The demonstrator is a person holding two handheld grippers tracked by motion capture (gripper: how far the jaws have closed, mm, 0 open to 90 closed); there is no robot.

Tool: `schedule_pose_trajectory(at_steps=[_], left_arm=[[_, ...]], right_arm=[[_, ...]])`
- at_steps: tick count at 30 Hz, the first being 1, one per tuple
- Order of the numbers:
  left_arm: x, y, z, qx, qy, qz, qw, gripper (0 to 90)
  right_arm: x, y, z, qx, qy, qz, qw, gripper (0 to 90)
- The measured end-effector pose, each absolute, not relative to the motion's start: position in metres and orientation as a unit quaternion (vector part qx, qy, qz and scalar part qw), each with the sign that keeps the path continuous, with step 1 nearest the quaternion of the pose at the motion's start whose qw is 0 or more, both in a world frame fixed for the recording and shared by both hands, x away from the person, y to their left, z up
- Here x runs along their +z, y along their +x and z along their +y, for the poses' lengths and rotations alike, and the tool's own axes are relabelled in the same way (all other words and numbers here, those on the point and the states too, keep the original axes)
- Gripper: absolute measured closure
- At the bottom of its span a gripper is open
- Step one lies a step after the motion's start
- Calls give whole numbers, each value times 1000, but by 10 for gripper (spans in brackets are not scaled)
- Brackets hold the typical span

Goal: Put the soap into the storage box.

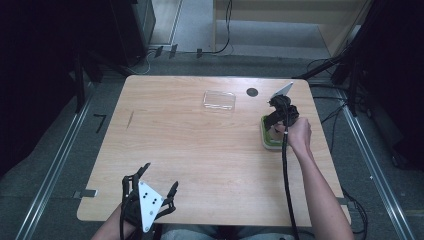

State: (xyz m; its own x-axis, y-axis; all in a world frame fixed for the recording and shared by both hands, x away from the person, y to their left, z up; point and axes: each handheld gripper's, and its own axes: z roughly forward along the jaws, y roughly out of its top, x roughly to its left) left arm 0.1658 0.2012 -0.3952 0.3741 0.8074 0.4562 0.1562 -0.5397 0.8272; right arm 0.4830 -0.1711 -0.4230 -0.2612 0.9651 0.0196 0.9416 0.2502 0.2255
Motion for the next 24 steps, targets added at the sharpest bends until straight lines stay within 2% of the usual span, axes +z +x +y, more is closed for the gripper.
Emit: schedule_pose_trajectory(at_steps=[24], left_arm=[[-395, 165, 202, 459, 749, 321, 354, 140]], right_arm=[[-441, 487, -172, 84, 634, 767, 56, 333]])
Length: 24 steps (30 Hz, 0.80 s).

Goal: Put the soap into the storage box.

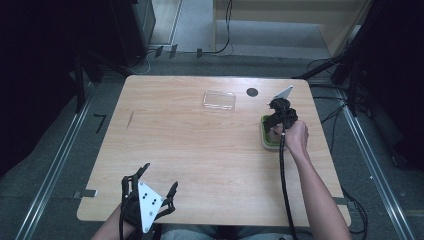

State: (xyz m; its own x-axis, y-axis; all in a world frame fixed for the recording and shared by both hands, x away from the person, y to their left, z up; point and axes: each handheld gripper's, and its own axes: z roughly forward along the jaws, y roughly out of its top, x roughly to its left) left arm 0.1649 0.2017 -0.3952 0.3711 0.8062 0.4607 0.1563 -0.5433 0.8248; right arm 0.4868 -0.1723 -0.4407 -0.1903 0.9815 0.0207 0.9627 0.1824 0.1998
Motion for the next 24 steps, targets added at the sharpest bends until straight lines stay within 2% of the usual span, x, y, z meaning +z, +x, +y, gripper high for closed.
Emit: schedule_pose_trajectory(at_steps=[24], left_arm=[[-396, 165, 201, 460, 749, 319, 354, 140]], right_arm=[[-447, 487, -175, 80, 641, 762, 46, 326]])
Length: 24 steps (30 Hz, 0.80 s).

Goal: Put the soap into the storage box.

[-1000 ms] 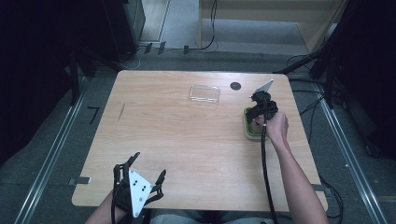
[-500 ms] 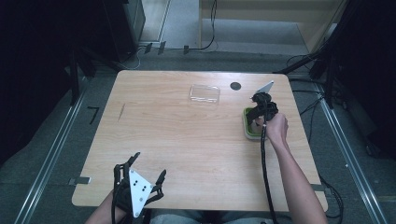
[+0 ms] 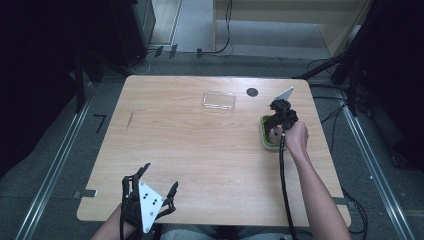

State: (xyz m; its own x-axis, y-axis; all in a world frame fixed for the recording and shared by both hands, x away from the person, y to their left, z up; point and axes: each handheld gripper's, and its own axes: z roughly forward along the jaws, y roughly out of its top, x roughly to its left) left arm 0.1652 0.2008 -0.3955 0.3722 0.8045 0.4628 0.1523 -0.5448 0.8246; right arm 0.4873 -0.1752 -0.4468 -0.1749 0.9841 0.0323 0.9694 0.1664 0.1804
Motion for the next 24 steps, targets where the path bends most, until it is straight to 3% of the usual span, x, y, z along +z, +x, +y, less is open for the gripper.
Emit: schedule_pose_trajectory(at_steps=[6, 9, 11, 24], left_arm=[[-396, 165, 201, 461, 749, 318, 353, 140], [-396, 166, 200, 460, 751, 317, 352, 140], [-396, 166, 200, 460, 750, 318, 352, 140], [-396, 165, 200, 461, 751, 315, 352, 140]], right_arm=[[-444, 486, -175, 80, 638, 764, 49, 289], [-438, 485, -173, 81, 631, 769, 60, 113], [-436, 484, -172, 80, 629, 771, 60, 156], [-423, 470, -167, 79, 609, 788, 53, 122]])
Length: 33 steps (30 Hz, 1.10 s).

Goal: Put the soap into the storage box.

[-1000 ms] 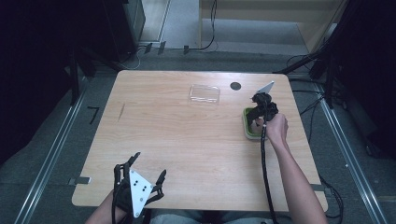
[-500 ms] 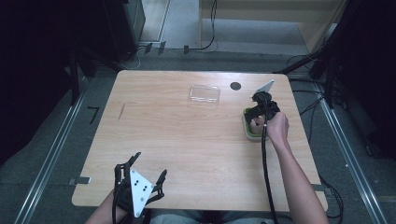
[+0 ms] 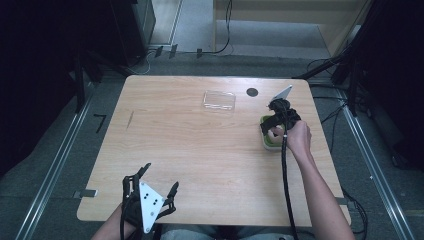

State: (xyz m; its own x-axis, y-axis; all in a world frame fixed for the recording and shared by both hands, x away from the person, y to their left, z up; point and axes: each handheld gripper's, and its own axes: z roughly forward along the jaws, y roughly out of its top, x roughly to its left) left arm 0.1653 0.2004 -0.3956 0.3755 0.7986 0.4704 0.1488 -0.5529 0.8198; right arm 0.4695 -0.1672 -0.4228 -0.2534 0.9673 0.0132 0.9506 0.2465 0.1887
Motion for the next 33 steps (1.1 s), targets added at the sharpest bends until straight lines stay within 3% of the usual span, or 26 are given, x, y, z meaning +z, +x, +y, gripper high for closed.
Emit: schedule_pose_trajectory(at_steps=[33], left_arm=[[-396, 165, 199, 461, 752, 312, 353, 140]], right_arm=[[-396, 392, -183, 55, 546, 835, 53, 62]])
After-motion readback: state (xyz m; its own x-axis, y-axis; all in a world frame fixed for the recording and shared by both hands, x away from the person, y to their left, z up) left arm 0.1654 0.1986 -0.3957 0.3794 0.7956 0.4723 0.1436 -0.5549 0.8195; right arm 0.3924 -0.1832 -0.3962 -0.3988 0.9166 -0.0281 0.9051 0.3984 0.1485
